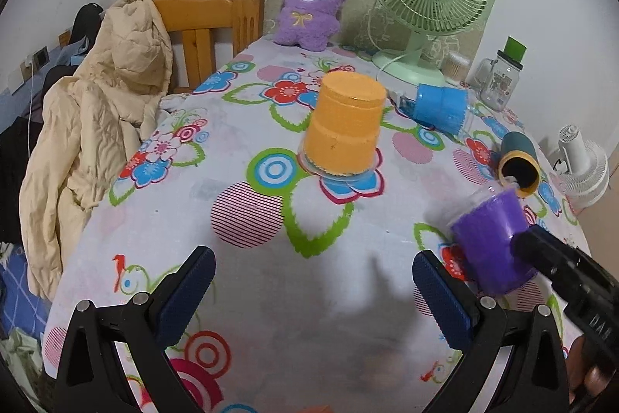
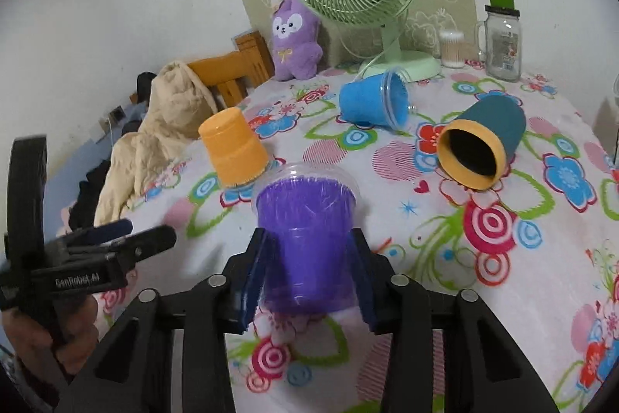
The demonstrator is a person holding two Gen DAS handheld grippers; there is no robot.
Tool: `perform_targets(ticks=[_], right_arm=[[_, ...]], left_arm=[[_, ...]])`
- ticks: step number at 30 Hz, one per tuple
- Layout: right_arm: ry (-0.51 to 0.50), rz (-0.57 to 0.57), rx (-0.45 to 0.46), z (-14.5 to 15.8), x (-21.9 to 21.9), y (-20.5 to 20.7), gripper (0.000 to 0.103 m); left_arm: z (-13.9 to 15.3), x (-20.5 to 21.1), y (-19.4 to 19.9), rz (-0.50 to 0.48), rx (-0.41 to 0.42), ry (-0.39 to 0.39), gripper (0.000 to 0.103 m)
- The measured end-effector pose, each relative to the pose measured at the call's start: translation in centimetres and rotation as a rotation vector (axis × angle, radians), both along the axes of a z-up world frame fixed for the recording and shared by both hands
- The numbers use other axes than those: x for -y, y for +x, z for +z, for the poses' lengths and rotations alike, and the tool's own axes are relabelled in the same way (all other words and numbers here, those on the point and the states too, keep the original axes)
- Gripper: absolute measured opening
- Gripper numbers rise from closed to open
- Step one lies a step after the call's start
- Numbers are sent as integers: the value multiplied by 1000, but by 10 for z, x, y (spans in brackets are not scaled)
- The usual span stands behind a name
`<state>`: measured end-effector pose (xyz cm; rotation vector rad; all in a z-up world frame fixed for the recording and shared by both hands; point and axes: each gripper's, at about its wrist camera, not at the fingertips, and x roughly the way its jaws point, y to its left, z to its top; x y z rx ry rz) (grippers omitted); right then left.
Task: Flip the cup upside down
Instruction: 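Lift the purple cup with the right gripper and rotate it sideways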
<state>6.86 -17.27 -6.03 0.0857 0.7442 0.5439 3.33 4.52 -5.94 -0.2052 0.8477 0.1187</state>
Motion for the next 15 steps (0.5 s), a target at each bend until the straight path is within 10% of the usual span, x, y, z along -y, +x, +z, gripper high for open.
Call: perform_targets(ticks=[8,15], right_arm=[[70,-1,7,7,13,-22,46],[132,-66,9,12,52,-38,85]], left_arm=[[6,25,-13,-45,14,20,103],[8,52,-17,-81,6,42,103]])
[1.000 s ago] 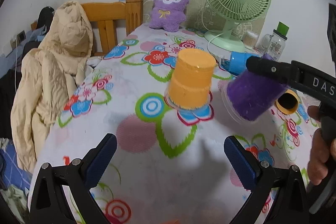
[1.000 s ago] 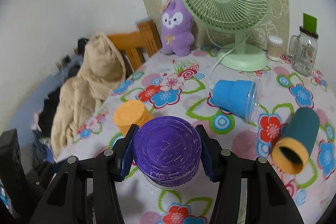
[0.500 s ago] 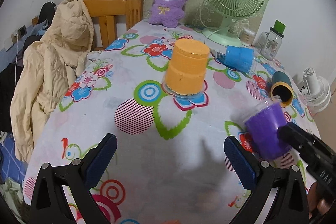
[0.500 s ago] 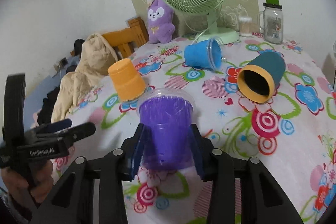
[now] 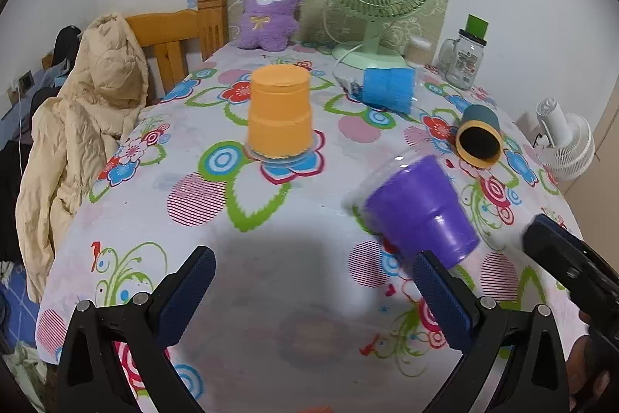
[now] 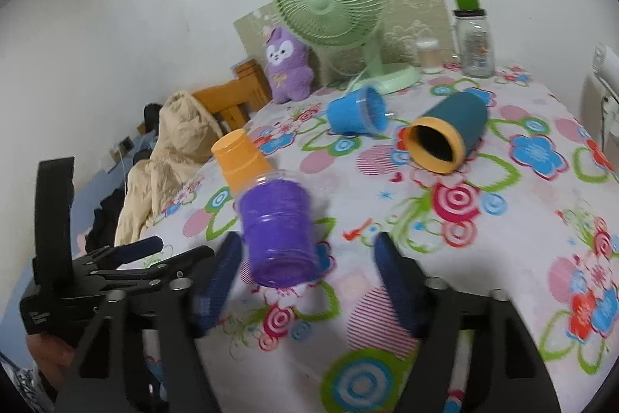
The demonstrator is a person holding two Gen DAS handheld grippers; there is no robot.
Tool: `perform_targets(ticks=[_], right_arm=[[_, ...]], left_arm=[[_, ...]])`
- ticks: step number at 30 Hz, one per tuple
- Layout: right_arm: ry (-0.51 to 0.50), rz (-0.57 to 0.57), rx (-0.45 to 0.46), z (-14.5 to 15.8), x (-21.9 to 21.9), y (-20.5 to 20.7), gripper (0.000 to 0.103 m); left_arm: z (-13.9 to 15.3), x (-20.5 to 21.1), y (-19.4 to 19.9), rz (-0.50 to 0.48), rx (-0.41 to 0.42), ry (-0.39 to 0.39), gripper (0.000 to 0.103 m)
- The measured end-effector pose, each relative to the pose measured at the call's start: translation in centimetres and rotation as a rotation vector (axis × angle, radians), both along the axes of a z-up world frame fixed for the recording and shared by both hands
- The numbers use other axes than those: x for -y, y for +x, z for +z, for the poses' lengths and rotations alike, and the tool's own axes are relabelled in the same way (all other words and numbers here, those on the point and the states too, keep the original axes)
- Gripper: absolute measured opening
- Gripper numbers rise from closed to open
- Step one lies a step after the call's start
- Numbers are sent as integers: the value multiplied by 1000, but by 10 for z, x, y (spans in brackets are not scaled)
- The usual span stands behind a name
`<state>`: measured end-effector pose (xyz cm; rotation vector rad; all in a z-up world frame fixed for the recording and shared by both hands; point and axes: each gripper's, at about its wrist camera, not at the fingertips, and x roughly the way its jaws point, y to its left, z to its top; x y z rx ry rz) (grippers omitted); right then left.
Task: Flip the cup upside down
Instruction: 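Lift the purple cup with the right gripper and rotate it sideways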
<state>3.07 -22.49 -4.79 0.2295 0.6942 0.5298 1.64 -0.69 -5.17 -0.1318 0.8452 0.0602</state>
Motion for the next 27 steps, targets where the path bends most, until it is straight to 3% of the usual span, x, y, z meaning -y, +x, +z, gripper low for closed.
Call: perform_targets(ticks=[11,27], right_arm=[[-4,-75,22,2,39,-22,95],[-52,-120,15,-2,53,-28,95]], left_arm=[[12,28,-3,-29,30,24,103],[8,51,2,-32,23,50,103]])
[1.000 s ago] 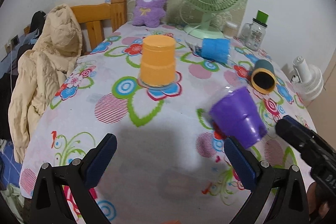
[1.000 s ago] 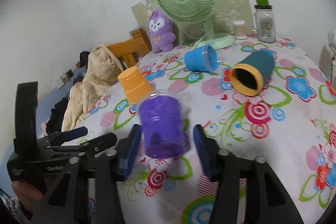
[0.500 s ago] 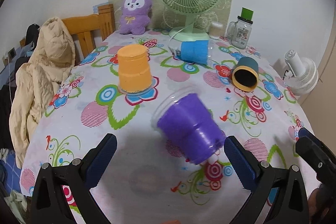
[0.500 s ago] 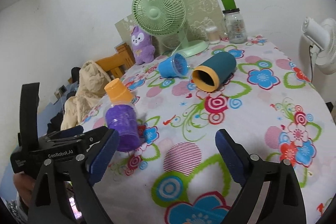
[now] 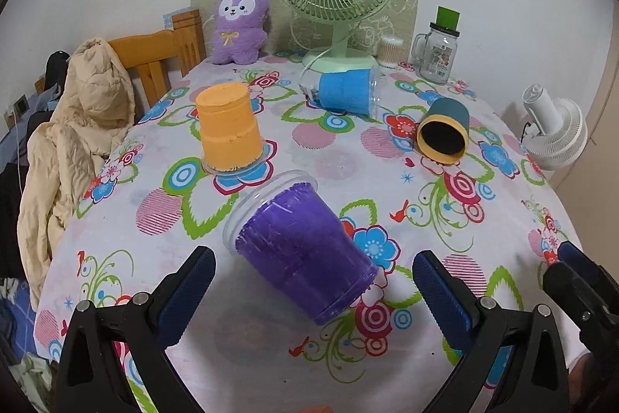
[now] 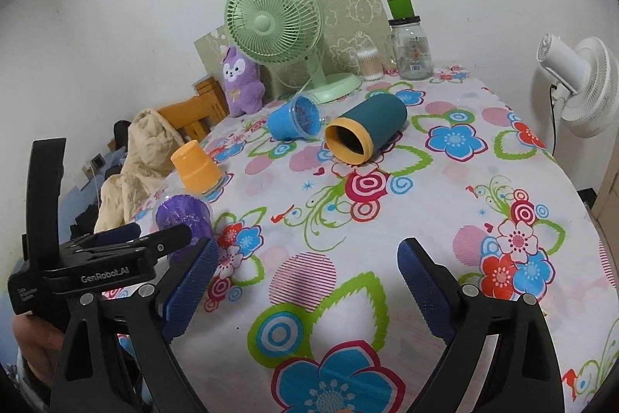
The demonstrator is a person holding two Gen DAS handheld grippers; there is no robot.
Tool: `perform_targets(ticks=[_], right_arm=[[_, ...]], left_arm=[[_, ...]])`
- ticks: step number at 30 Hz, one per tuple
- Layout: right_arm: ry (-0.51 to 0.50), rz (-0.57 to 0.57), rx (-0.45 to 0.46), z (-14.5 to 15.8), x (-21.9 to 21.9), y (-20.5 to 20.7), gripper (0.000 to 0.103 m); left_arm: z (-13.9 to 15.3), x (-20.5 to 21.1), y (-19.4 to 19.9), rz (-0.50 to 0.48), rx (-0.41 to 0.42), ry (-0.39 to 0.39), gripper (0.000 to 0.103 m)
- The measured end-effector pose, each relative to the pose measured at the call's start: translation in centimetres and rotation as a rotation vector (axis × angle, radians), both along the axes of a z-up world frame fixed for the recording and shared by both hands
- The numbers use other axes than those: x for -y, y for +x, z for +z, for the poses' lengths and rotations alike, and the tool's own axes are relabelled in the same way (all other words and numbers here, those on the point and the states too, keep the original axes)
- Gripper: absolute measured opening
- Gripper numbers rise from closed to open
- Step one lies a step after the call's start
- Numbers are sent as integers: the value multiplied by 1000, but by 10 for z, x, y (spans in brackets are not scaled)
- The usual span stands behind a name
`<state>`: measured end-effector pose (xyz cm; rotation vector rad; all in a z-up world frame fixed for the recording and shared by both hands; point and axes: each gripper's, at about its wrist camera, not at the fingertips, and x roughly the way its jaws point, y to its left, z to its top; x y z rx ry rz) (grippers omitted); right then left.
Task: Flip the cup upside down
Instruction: 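Lift the purple cup with the right gripper and rotate it sideways, then grasp the purple cup with the left gripper from the right gripper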
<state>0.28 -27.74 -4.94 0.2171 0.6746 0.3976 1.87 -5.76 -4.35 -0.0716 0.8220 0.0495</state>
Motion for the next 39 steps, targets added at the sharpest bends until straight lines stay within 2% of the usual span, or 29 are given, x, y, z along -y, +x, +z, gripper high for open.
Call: perform_targets(ticks=[13,17,21,26,29,34,39], right_arm=[[-5,18,-33,-10,1,-2,96],[4,10,-40,-12,5,-2,96],[21,8,-49,-14,7,0,96],[52,21,-67,-18,4,2,96],[40,27,-70,-18,2,2,96],[41,22,-69,-17,4,3,96],[43,23,-72,-18,3,3,96]], left_arm=[[-16,5,12,52,-54,6,103],[-23,6,16,66,-80,33,98],[-27,3,19,71,-95,12,96],[-40,7,25,30,-156,-3,73],[-45,8,27,17,-181,-17,67],[-43,5,28,21,-178,-30,61],[-42,8,29,1,-184,5,58]])
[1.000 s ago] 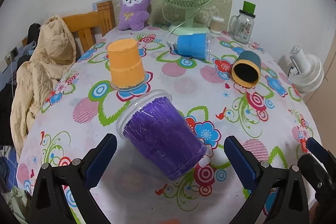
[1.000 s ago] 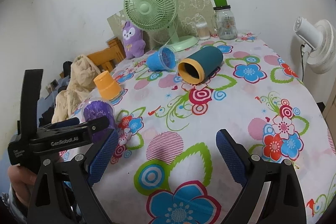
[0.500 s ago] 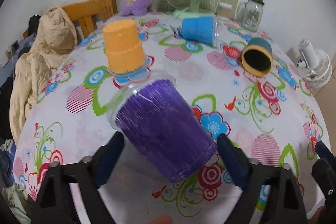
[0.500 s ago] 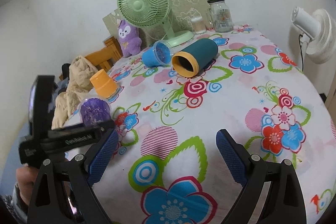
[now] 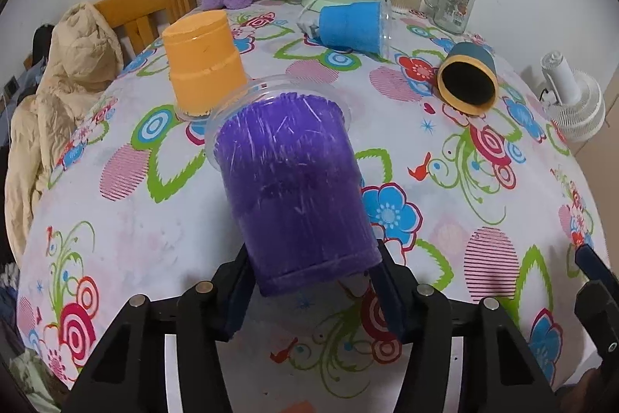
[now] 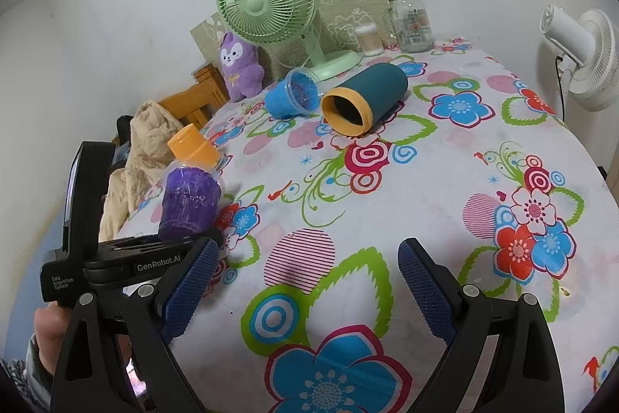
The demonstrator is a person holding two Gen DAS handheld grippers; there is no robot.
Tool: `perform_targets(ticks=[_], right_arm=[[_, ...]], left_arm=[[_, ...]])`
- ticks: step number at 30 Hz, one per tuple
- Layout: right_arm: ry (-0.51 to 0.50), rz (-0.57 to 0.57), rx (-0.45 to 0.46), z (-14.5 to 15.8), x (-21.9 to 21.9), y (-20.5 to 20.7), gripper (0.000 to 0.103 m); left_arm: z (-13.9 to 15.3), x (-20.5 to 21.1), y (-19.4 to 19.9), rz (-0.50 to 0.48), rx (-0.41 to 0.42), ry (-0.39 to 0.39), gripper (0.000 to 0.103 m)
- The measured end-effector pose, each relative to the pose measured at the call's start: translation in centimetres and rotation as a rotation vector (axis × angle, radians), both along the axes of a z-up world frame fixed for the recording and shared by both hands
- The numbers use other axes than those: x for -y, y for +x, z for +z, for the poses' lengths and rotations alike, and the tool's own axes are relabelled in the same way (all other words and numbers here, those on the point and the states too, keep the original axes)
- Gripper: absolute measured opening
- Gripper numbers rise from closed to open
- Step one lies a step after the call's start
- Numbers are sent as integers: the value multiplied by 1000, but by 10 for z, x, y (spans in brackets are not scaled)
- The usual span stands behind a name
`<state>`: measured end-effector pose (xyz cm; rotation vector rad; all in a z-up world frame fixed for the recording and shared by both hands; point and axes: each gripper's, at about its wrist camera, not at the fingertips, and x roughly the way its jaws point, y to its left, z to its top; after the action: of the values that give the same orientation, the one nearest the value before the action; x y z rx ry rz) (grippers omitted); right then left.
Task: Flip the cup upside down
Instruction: 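Grasp the purple cup with the left gripper from the right gripper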
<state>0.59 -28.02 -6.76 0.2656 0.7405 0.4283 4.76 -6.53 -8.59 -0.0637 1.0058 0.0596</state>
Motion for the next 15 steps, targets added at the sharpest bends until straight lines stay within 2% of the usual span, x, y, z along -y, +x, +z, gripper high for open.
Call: perform_targets(ticks=[15], right_arm=[[-3,8,0,-1,-1,1,96]], left_arm=[[13,-1,-6,-25,12,22,56]])
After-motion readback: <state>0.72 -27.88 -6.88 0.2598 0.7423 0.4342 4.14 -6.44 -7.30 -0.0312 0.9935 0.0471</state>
